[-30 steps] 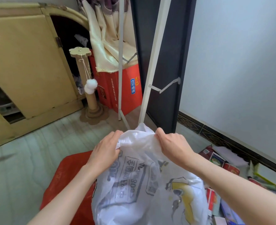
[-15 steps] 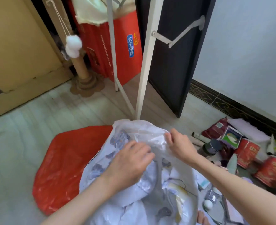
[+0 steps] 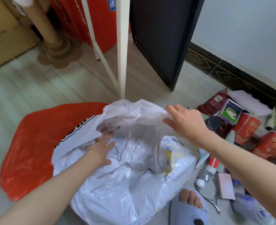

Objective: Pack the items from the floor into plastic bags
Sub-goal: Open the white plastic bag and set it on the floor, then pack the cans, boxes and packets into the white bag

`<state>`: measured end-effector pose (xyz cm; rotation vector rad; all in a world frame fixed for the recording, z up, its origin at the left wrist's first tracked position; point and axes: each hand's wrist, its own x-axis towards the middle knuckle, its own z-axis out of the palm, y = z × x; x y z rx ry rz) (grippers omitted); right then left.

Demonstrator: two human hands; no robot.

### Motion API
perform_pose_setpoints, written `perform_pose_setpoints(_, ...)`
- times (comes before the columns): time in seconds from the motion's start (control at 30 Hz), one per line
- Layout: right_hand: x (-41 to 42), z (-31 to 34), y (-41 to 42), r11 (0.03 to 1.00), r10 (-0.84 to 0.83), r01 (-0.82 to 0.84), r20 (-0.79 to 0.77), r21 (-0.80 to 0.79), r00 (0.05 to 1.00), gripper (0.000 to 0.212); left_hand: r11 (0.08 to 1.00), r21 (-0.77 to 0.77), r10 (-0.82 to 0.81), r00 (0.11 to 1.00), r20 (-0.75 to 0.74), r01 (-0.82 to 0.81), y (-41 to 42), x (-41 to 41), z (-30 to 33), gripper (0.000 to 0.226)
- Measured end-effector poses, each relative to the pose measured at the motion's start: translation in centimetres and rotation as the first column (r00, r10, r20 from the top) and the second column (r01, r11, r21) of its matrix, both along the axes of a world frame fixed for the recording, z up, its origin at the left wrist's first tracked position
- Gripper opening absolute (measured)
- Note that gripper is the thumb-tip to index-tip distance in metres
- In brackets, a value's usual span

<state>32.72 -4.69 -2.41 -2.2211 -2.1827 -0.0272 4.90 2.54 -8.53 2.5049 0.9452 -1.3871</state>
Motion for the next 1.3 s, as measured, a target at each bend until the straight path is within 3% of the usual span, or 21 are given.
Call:
perform_pose_setpoints(0.13,-1.9,1.1,0.0,0.991,-0.120,0.122,-0.044,0.046,0.992,0.055,0.998,0.066,-0.011,0.990,0.142,0.002,-1.5,2.5,0.4,0.067)
perform_pose_setpoints(0.27,-5.4,3.4,-2.8,0.994,0.025,-0.003,-0.200,0.113,0.979,0.042,0.991,-0.127,0.085,0.944,0.319,-0.046,-3.8,5.0,0.3,0.060)
perform_pose_setpoints(0.37,-7.3,1.9,-5.7,0.965,0.202,-0.223,-0.151,-0.136,0.968,0.037,0.993,-0.117,0.011,0.974,0.225,0.016,-4.3,4.7,-0.9,0.065)
perform_pose_setpoints(0.47,-7.2,1.4,-6.6,0.837,0.275,-0.191,0.093,-0.513,0.957,0.043,0.997,-0.043,0.073,0.993,0.095,-0.069,-3.5,3.0,-1.5,0.075)
perform_pose_setpoints(0.6,-4.3,0.4,-6.8,0.809,0.292,-0.122,0.213,-0.576,0.932,0.049,0.968,-0.015,0.252,0.965,0.071,-0.251,-2.3,1.0,-1.7,0.086)
perform_pose_setpoints(0.83,-4.6,1.3,-5.6,0.881,0.094,-0.094,-0.023,-0.465,0.995,0.057,0.977,-0.072,0.214,0.955,0.208,-0.203,-3.3,2.6,0.0,0.067)
perform_pose_setpoints(0.97,-5.3,2.9,-8.1,0.981,-0.038,-0.010,-0.243,-0.192,0.969,0.051,0.991,-0.062,0.134,0.915,0.380,-0.119,-5.1,3.8,3.2,0.057)
perform_pose_setpoints(1.03,-4.8,4.0,-10.8,0.992,-0.106,0.079,-0.284,-0.103,0.953,0.049,0.997,0.028,0.047,0.882,0.469,-0.068,-6.2,4.0,5.6,0.055)
perform_pose_setpoints(1.13,-3.6,5.7,-15.8,0.972,-0.233,0.231,-0.302,-0.044,0.924,0.048,0.987,0.159,-0.078,0.805,0.588,-0.020,-8.5,4.7,9.7,0.057)
perform_pose_setpoints(1.23,-2.1,7.0,-21.0,0.932,-0.333,0.361,-0.330,0.024,0.883,0.048,0.974,0.229,-0.174,0.643,0.746,-0.002,-11.3,5.9,13.3,0.059)
perform_pose_setpoints(1.3,-1.3,7.5,-24.2,0.905,-0.402,0.426,-0.338,-0.004,0.851,0.048,0.970,0.240,-0.215,0.583,0.784,0.034,-13.2,6.9,15.0,0.060)
